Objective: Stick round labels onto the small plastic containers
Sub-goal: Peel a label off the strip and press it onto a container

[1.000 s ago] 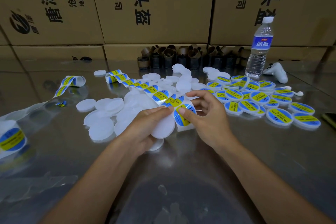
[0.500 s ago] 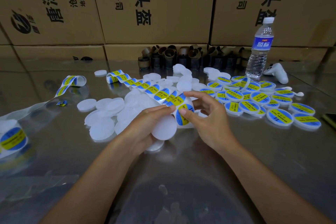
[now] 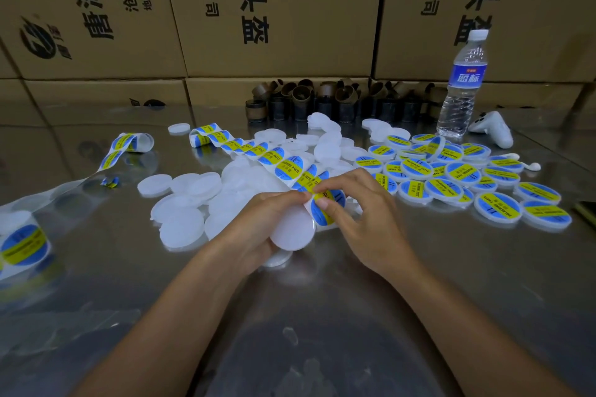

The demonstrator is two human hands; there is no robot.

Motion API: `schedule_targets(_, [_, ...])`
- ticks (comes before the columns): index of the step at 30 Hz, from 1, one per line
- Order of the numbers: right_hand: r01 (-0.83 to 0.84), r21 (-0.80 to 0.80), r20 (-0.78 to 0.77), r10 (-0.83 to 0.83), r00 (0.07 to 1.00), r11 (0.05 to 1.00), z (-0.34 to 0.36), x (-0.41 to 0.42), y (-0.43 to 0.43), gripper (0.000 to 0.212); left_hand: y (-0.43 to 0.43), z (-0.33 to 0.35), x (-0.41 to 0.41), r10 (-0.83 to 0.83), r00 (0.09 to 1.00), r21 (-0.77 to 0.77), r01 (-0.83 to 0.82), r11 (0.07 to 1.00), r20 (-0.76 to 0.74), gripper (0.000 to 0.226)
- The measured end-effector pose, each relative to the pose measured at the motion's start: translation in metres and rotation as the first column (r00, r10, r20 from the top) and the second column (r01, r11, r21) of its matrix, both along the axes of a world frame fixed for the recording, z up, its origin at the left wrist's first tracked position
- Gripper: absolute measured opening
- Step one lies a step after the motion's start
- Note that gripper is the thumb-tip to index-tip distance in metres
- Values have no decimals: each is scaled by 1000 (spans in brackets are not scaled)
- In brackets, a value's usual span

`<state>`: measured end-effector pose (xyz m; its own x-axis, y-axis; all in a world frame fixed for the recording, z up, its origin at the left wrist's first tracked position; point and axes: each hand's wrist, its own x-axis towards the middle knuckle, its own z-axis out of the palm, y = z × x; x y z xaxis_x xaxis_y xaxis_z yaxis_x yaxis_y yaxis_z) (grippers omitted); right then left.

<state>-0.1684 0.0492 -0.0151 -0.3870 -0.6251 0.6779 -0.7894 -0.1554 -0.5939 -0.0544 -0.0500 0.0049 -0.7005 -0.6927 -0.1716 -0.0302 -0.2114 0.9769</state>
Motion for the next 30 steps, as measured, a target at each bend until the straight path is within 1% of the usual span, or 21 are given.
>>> schedule_targets(2, [55, -29, -23, -55, 998, 998, -1, 0, -1, 8, 1, 0, -1, 17, 1000, -10, -17, 1000, -9, 12])
schedule_targets(5, [86, -37, -10, -87, 996, 996, -1, -1, -1, 6, 0, -3, -3, 53, 998, -115, -50, 992, 21, 16])
schedule_targets(8, [109, -42, -32, -110, 993, 993, -2, -1, -1, 12, -2, -6, -3, 134, 991, -172, -133, 976, -5, 28])
schedule_targets(10, [120, -54, -37, -122, 992, 991, -2, 0, -2, 18, -3, -6, -2, 182, 983, -179, -182, 967, -17, 26])
schedule_targets(12, [126, -70, -4, -126, 992, 990, 1, 2, -3, 20, -4, -7, -2, 223, 975, -223, -219, 950, -8, 24])
schedule_targets(14, [129, -97, 69, -123, 990, 987, 4, 4, -2, 24, -5, -8, -3, 254, 967, -276, -249, 928, -18, 24])
schedule_targets(17, [136, -150, 210, -103, 972, 979, 9, 6, -1, 37, -5, -9, -5, 279, 958, -318, -283, 905, -60, 25])
schedule_targets(18, [140, -166, 266, -93, 960, 976, 11, 6, -1, 38, -5, -9, -6, 284, 957, -329, -289, 899, -62, 25])
schedule_targets(21, [158, -250, 446, -32, 894, 955, 17, 3, -1, 24, -6, -11, -6, 290, 955, -361, -295, 885, -68, 26])
schedule_targets(23, [191, -316, 539, 10, 842, 929, 18, -3, 1, 30, -7, -12, -6, 325, 944, -410, -317, 855, -52, 26])
schedule_targets(24, [202, -335, 574, 29, 819, 920, 19, -5, 2, 33, -8, -12, -6, 350, 935, -428, -336, 839, -48, 26])
schedule_targets(26, [204, -338, 615, 52, 787, 919, 21, -6, 3, 33, -9, -12, -5, 403, 912, -439, -393, 808, -76, 26])
schedule_targets(28, [196, -322, 630, 55, 775, 926, 22, -5, 3, 30, -8, -9, -4, 457, 877, -456, -471, 755, -149, 27])
schedule_targets(30, [183, -315, 667, 80, 741, 931, 24, -4, 4, 29, -7, -5, -2, 490, 836, -459, -546, 701, -246, 32])
